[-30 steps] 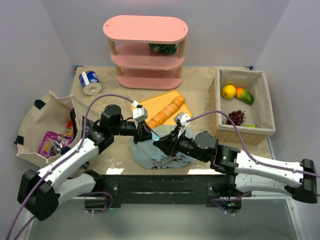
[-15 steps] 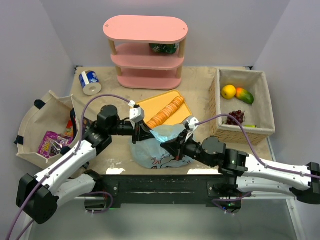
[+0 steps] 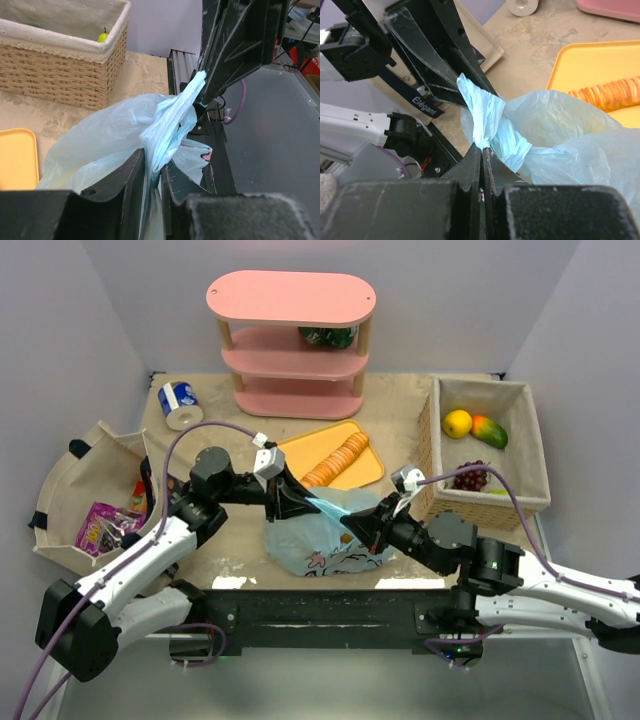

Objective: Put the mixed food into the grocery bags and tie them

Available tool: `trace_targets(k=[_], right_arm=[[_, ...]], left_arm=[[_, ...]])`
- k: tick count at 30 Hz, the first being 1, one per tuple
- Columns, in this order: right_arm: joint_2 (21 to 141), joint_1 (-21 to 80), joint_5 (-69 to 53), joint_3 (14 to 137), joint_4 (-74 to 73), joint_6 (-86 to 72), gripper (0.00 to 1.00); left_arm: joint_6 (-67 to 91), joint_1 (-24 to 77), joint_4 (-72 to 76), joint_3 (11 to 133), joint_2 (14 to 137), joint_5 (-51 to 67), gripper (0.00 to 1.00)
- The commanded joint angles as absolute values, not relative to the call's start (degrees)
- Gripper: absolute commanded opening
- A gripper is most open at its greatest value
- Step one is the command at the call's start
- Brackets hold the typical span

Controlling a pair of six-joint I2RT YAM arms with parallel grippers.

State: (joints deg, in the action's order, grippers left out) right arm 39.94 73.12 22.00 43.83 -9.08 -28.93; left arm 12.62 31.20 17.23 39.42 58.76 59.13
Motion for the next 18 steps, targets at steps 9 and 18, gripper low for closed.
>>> trace_targets(k=[9, 18], right_arm=[[43.06, 73.48, 20.65, 43.68, -6.77, -31.55, 0.00], [40.08, 73.39, 23.47, 44.03, -8.34, -30.42, 0.46]], left_arm=[[18.55, 32.78, 28.21, 41.13, 60.73, 60.65, 0.34], [20.83, 34.10, 32.87, 40.43, 61.08, 59.41, 0.00]])
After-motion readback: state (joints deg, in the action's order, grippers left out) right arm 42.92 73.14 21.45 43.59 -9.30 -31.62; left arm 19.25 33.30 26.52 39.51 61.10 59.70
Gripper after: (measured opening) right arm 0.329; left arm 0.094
